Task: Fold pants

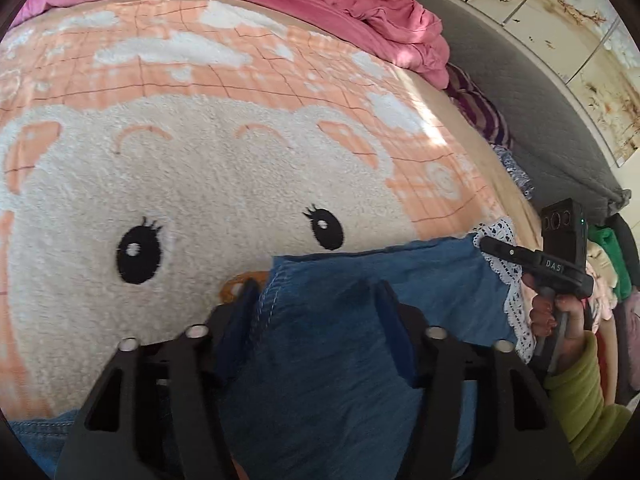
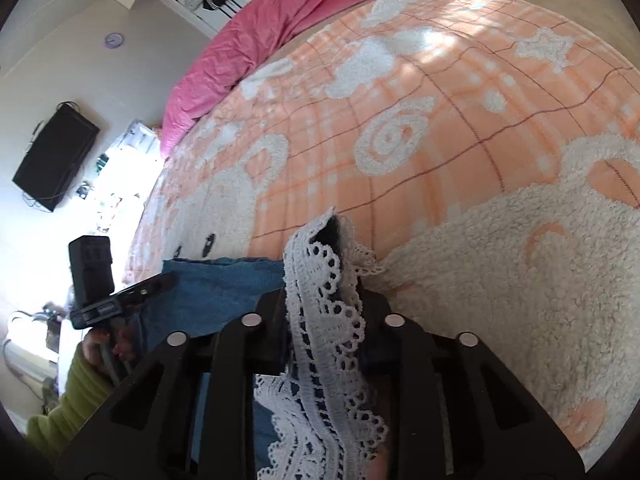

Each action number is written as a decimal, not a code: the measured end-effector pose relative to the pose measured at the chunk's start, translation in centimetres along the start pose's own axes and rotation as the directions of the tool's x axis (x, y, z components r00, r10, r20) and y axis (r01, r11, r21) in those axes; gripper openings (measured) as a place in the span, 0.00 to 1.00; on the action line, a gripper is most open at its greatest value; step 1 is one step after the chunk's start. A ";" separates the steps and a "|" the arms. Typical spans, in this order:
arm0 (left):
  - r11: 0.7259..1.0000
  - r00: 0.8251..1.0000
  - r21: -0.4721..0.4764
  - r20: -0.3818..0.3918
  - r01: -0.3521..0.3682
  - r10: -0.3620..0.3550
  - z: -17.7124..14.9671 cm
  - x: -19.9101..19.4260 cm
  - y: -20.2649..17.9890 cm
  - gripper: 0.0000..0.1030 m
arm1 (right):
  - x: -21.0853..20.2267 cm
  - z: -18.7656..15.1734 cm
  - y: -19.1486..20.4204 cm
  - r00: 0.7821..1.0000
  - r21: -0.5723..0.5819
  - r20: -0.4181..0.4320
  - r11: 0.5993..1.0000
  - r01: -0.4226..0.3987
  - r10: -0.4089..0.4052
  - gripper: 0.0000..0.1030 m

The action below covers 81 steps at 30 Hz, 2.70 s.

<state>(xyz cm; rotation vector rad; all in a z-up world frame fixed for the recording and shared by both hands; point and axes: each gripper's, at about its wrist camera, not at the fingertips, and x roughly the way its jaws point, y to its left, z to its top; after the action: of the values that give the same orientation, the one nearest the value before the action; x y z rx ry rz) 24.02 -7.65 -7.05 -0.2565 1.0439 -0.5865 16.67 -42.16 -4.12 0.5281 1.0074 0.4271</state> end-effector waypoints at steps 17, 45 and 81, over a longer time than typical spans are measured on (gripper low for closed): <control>0.946 0.947 0.109 0.144 -0.305 0.288 3.1 1.4 -3.0 0.11 | 3.2 4.7 3.7 0.927 -0.295 0.045 0.881 0.369 -0.374 0.18; 0.938 0.889 -0.052 0.305 -0.342 0.341 -9.6 -11.9 -1.9 0.53 | -9.2 -5.8 1.9 0.954 -0.021 0.193 0.971 0.239 -0.230 0.71; 0.868 0.844 -0.235 0.223 -0.438 0.487 -14.2 -15.0 4.7 0.36 | -6.9 -9.6 2.2 0.951 -0.047 0.013 0.950 0.308 -0.308 0.31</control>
<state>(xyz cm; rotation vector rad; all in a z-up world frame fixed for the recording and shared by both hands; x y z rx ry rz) 7.73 5.74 -5.16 -0.2201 0.8426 -0.0116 4.76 -42.26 -2.26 0.3201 1.0515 0.1703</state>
